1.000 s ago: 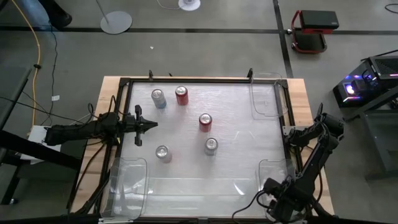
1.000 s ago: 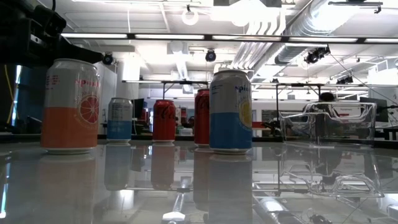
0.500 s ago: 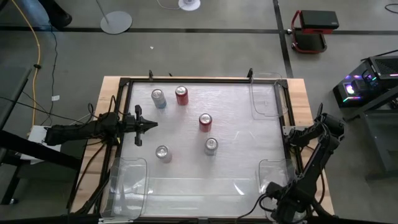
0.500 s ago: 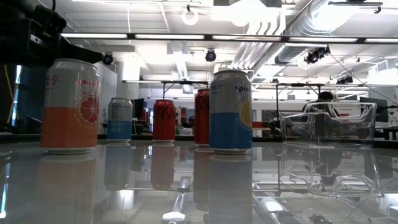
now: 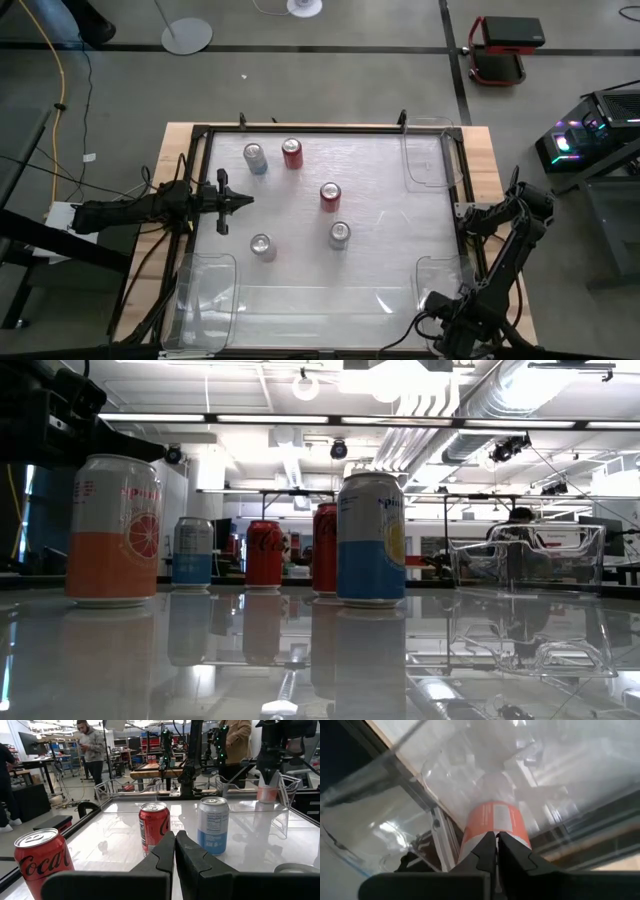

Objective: Sort soda cans
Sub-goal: Put the right orange-white soda can into the bottom right transparent bin, then put the orange-white soda can into the bottom right transparent bin

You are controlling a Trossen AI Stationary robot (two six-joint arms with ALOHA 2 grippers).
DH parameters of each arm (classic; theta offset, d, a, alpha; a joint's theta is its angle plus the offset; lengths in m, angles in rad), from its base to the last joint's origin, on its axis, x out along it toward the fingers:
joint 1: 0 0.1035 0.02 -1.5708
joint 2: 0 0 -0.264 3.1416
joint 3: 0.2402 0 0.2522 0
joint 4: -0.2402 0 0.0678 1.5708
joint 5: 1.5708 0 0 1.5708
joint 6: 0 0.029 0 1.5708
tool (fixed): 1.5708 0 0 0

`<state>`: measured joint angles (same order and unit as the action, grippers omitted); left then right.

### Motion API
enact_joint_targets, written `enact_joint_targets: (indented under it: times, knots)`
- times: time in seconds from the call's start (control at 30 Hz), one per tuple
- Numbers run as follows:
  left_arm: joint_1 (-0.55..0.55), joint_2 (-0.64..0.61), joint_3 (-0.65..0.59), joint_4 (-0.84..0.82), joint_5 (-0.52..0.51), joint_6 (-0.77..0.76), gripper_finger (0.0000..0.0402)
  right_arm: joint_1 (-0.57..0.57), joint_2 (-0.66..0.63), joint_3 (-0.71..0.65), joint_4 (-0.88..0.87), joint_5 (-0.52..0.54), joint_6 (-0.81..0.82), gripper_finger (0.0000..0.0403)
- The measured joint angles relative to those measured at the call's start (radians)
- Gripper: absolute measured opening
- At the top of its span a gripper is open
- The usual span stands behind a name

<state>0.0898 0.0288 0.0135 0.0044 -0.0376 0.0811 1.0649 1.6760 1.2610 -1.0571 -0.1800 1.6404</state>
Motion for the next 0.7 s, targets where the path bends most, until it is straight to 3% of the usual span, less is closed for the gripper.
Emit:
enact_joint_targets:
  times: [0.4,0.7]
  knots:
    - [0.0,0.0,0.0,0.0,0.0,0.0,0.0005,-0.037,0.041,0.0,-0.076,0.076,-0.023,0.0017]
    - [0.0,0.0,0.0,0.0,0.0,0.0,0.0005,-0.077,-0.101,0.0,-0.307,0.327,0.087,0.0016]
